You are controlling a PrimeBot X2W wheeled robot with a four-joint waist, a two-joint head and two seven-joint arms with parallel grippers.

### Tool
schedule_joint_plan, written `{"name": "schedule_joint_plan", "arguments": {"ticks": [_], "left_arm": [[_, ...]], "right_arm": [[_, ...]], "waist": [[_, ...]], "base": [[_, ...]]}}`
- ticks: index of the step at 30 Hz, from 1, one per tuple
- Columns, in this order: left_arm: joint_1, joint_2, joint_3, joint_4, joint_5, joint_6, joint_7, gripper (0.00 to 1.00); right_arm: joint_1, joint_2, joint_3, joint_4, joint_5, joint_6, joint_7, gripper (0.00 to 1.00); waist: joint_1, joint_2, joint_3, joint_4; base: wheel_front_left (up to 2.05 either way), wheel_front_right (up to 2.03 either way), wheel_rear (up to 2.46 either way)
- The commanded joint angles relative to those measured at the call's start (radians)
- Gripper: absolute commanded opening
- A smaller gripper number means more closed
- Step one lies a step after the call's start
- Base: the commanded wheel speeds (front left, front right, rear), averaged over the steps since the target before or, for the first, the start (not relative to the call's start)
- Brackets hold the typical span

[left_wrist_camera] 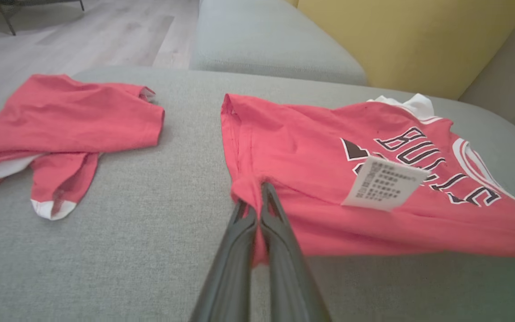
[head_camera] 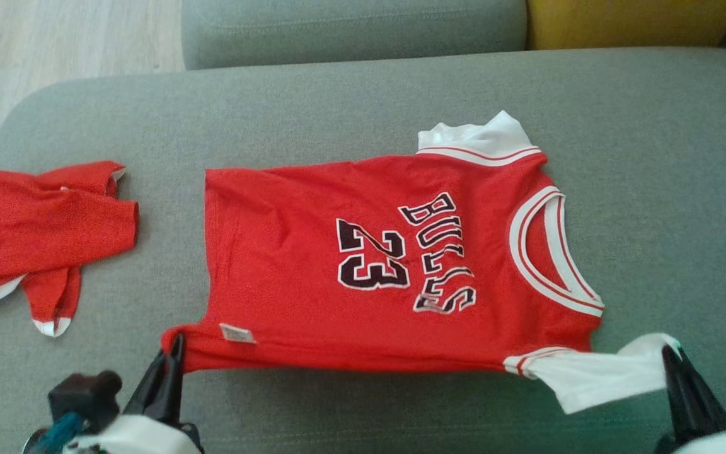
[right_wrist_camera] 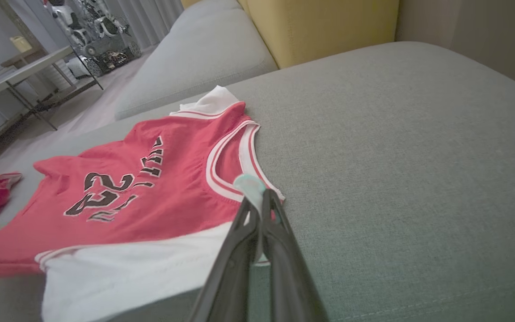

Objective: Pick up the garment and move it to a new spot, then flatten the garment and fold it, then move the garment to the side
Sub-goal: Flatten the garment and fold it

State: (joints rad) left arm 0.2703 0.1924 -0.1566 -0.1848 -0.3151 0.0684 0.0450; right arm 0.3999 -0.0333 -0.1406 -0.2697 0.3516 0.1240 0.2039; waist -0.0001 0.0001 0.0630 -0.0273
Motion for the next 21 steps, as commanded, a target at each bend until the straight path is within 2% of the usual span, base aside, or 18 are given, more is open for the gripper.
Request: {"name": "schedule_joint_plan", "arguments": {"ticks": [1, 9, 20, 21], "left_arm": [[-0.087, 0.021, 0.03, -0.012, -0.011, -0.014, 0.012, 0.0], [-0.288, 0.038, 0.003, 0.179, -0.076, -0.1, 0.092, 0.0], [-0.447, 0.025, -0.02, 0.367, -0.121, -0.146, 0.103, 0.0], [-0.453, 0.022, -0.022, 0.379, -0.122, -0.149, 0.092, 0.13]], "right_arm": [[-0.089, -0.017, 0.02, -0.012, -0.013, 0.007, 0.011, 0.0], [-0.357, -0.019, 0.075, 0.192, -0.093, 0.007, 0.041, 0.0], [-0.582, -0.049, 0.141, 0.45, -0.1, 0.007, -0.028, 0.0], [-0.591, -0.048, 0.145, 0.466, -0.098, 0.007, -0.04, 0.17]], "waist": [[0.0001, -0.0001, 0.02, 0.002], [0.0001, -0.0001, 0.088, 0.008], [0.0001, -0.0001, 0.177, 0.027], [0.0001, -0.0001, 0.181, 0.028]], "base": [[0.0, 0.0, 0.0], [0.0, 0.0, 0.0], [0.0, 0.0, 0.0], [0.0, 0.0, 0.0]]}}
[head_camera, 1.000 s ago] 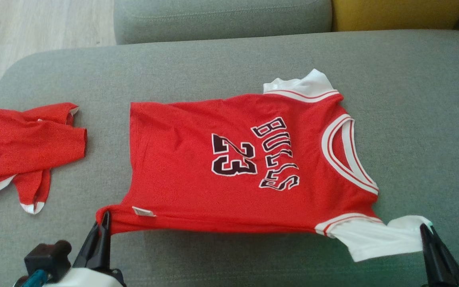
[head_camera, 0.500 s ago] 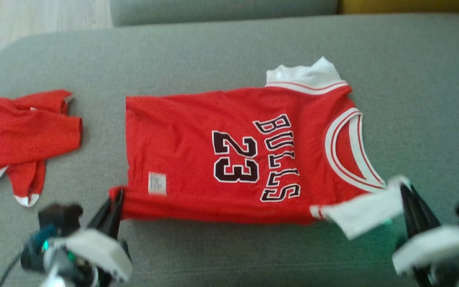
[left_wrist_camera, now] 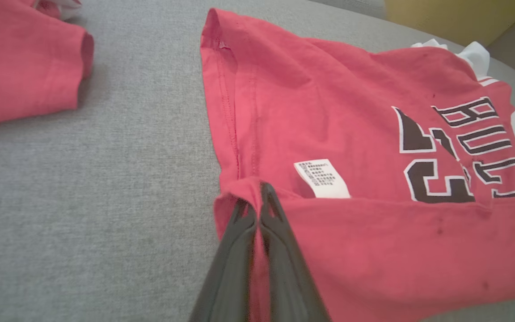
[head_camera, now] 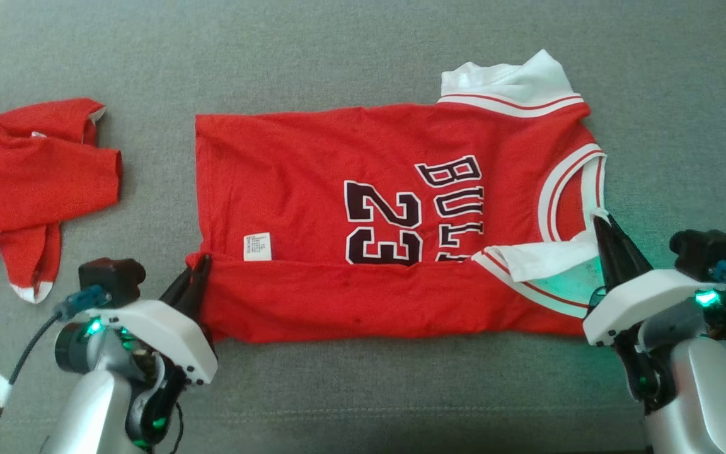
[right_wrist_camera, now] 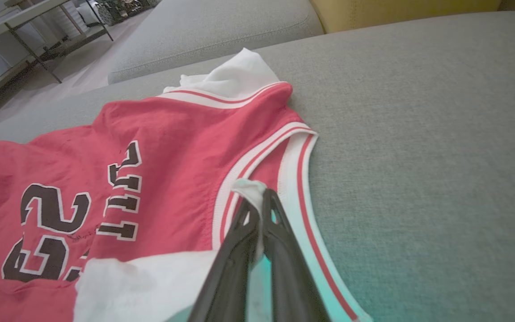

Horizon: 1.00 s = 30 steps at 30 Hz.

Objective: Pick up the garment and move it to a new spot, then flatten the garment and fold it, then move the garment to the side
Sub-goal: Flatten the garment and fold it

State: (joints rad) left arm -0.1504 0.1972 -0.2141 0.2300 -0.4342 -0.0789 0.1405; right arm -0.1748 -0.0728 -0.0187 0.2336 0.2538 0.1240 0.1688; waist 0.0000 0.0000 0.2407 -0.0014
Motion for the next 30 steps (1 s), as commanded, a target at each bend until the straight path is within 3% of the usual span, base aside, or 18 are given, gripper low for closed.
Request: {"name": "schedule_joint_plan", "arguments": {"ticks": [1, 2, 6, 16, 23, 30], "left_arm": [[-0.036, 0.013, 0.034, -0.025, -0.004, -0.004, -0.018, 0.67], [-0.038, 0.008, 0.034, -0.017, -0.005, -0.005, -0.036, 1.0], [-0.014, -0.009, 0.037, 0.0, 0.002, 0.006, -0.116, 1.0], [0.105, -0.037, 0.062, -0.117, 0.104, 0.121, -0.363, 1.0], [0.181, -0.031, 0.045, -0.237, 0.203, 0.166, -0.398, 1.0], [0.224, -0.027, 0.05, -0.257, 0.216, 0.177, -0.401, 1.0]], "right_arm": [[-0.022, -0.008, 0.026, -0.024, 0.001, 0.007, -0.017, 0.48], [-0.023, -0.007, 0.03, -0.018, 0.002, 0.007, -0.033, 1.0], [0.004, -0.005, 0.055, -0.044, -0.002, 0.007, -0.119, 1.0], [0.149, -0.001, 0.045, -0.26, -0.119, 0.007, -0.299, 1.0], [0.267, 0.013, 0.029, -0.37, -0.152, 0.007, -0.3, 1.0], [0.322, 0.02, 0.017, -0.4, -0.153, 0.007, -0.279, 1.0]], "waist": [[0.0, 0.0, 0.006, 0.004], [0.0, 0.0, 0.006, 0.004], [0.0, 0.0, -0.005, 0.002], [0.0, 0.0, -0.083, -0.008], [0.0, 0.0, -0.124, -0.006], [0.0, 0.0, -0.137, -0.007]], "base": [[0.0, 0.0, 0.0], [0.0, 0.0, 0.0], [0.0, 0.0, 0.0], [0.0, 0.0, 0.0], [0.0, 0.0, 0.0], [0.0, 0.0, 0.0]]}}
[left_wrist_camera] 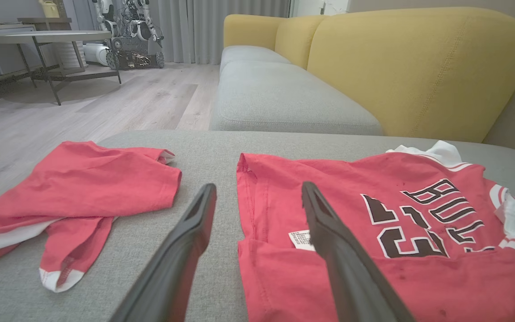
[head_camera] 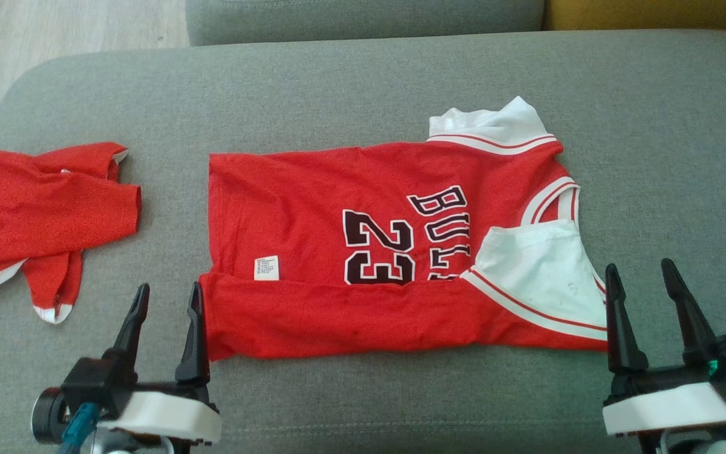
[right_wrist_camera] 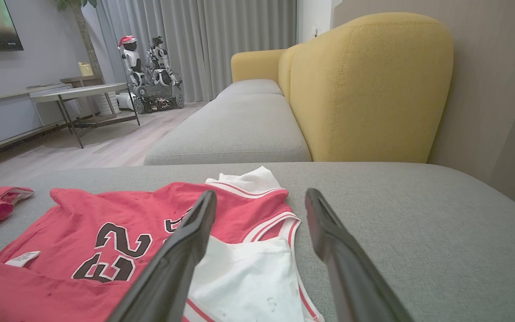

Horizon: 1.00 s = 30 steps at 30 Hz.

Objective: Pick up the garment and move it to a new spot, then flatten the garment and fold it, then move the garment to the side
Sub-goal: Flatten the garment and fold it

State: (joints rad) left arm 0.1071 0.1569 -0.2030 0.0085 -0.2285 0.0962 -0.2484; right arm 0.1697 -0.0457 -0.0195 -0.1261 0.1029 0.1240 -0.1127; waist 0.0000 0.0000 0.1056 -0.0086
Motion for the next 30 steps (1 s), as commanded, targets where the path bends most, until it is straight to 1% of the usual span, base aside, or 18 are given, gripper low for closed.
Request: {"name": "schedule_joint_plan", "arguments": {"ticks": [1, 10, 13, 17, 22, 30], "left_arm": [[-0.033, 0.014, 0.039, -0.035, 0.009, 0.001, -0.012, 1.0], [-0.036, 0.02, 0.042, -0.027, 0.0, -0.006, -0.013, 1.0], [-0.055, 0.023, 0.03, -0.025, 0.002, -0.017, -0.012, 1.0], [-0.124, 0.029, 0.011, 0.036, -0.016, -0.052, 0.025, 1.0], [-0.171, 0.02, 0.005, 0.155, -0.072, -0.086, 0.112, 1.0], [-0.193, -0.007, 0.006, 0.285, -0.157, -0.122, 0.191, 1.0]], "right_arm": [[-0.021, -0.006, 0.017, -0.039, -0.001, 0.007, 0.004, 1.0], [-0.024, -0.005, 0.015, -0.033, 0.013, 0.007, 0.008, 1.0], [-0.035, -0.005, 0.007, -0.02, 0.02, 0.007, 0.017, 1.0], [-0.085, -0.005, -0.009, 0.053, 0.015, 0.007, 0.08, 1.0], [-0.125, -0.005, -0.042, 0.157, 0.003, 0.007, 0.183, 1.0], [-0.117, -0.005, -0.056, 0.199, 0.025, 0.007, 0.304, 1.0]], "waist": [[0.0, 0.0, -0.003, 0.001], [0.0, 0.0, -0.006, 0.0], [0.0, 0.0, 0.006, 0.003], [0.0, 0.0, 0.043, 0.007], [0.0, 0.0, 0.091, 0.009], [0.0, 0.0, 0.156, 0.012]], "base": [[0.0, 0.0, 0.0], [0.0, 0.0, 0.0], [0.0, 0.0, 0.0], [0.0, 0.0, 0.0], [0.0, 0.0, 0.0], [0.0, 0.0, 0.0]]}}
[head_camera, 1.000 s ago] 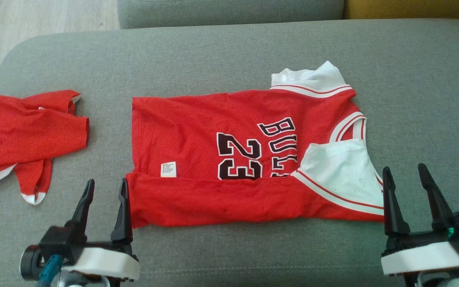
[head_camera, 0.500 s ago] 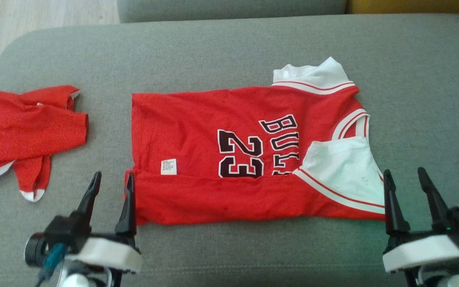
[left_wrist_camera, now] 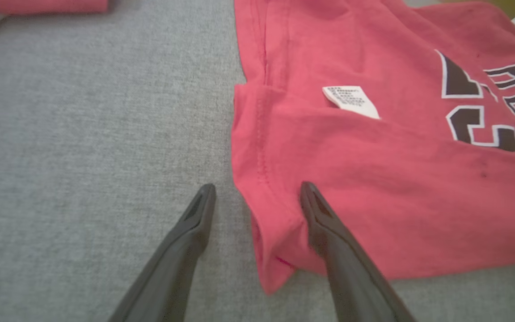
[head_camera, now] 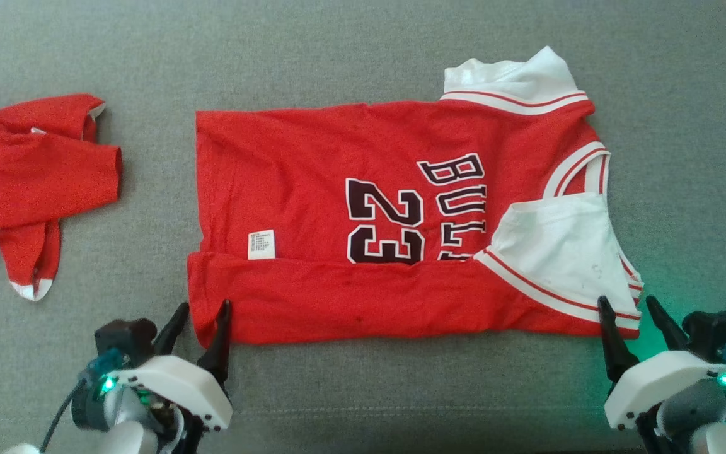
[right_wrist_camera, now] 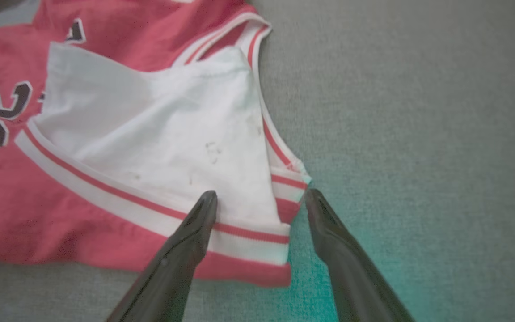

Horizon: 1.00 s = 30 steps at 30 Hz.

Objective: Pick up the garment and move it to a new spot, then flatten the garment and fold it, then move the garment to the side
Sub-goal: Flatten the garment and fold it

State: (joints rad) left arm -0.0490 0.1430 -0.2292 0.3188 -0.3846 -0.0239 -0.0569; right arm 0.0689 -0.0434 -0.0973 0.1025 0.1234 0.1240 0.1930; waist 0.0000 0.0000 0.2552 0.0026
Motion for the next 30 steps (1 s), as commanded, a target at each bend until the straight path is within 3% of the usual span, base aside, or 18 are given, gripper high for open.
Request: {"name": "schedule_joint_plan", "arguments": {"ticks": [1, 6, 7, 8, 9, 18, 30], "left_arm": [[-0.039, 0.005, 0.03, -0.015, -0.009, -0.006, 0.01, 1.0], [-0.044, -0.002, 0.027, 0.026, -0.056, -0.026, 0.075, 1.0], [-0.044, -0.002, 0.025, 0.028, -0.062, -0.03, 0.085, 0.48], [-0.043, 0.0, 0.022, 0.028, -0.065, -0.034, 0.092, 0.0], [-0.042, 0.001, 0.02, 0.026, -0.067, -0.036, 0.097, 0.0], [-0.002, 0.032, 0.026, -0.057, -0.055, -0.012, 0.082, 0.0], [0.102, 0.067, 0.037, -0.206, -0.066, 0.035, 0.156, 0.0]], "right_arm": [[-0.013, -0.007, 0.023, -0.028, 0.007, 0.007, 0.013, 1.0], [-0.003, -0.007, 0.037, -0.021, 0.03, 0.007, 0.074, 1.0], [-0.003, -0.007, 0.043, -0.021, 0.037, 0.007, 0.082, 0.86], [-0.004, -0.007, 0.046, -0.022, 0.043, 0.007, 0.086, 0.37], [-0.004, -0.007, 0.047, -0.022, 0.048, 0.007, 0.089, 0.0], [0.038, -0.007, 0.024, -0.059, 0.094, 0.007, 0.073, 0.0], [0.136, -0.007, 0.022, -0.111, 0.161, 0.007, 0.076, 0.0]], "waist": [[0.0, 0.0, 0.011, 0.002], [0.0, 0.0, 0.024, -0.001], [0.0, 0.0, 0.025, -0.002], [0.0, 0.0, 0.026, -0.002], [0.0, 0.0, 0.026, -0.003], [0.0, 0.0, -0.012, 0.004], [0.0, 0.0, -0.058, -0.008]], "base": [[0.0, 0.0, 0.0], [0.0, 0.0, 0.0], [0.0, 0.0, 0.0], [0.0, 0.0, 0.0], [0.0, 0.0, 0.0], [0.0, 0.0, 0.0], [0.0, 0.0, 0.0]]}}
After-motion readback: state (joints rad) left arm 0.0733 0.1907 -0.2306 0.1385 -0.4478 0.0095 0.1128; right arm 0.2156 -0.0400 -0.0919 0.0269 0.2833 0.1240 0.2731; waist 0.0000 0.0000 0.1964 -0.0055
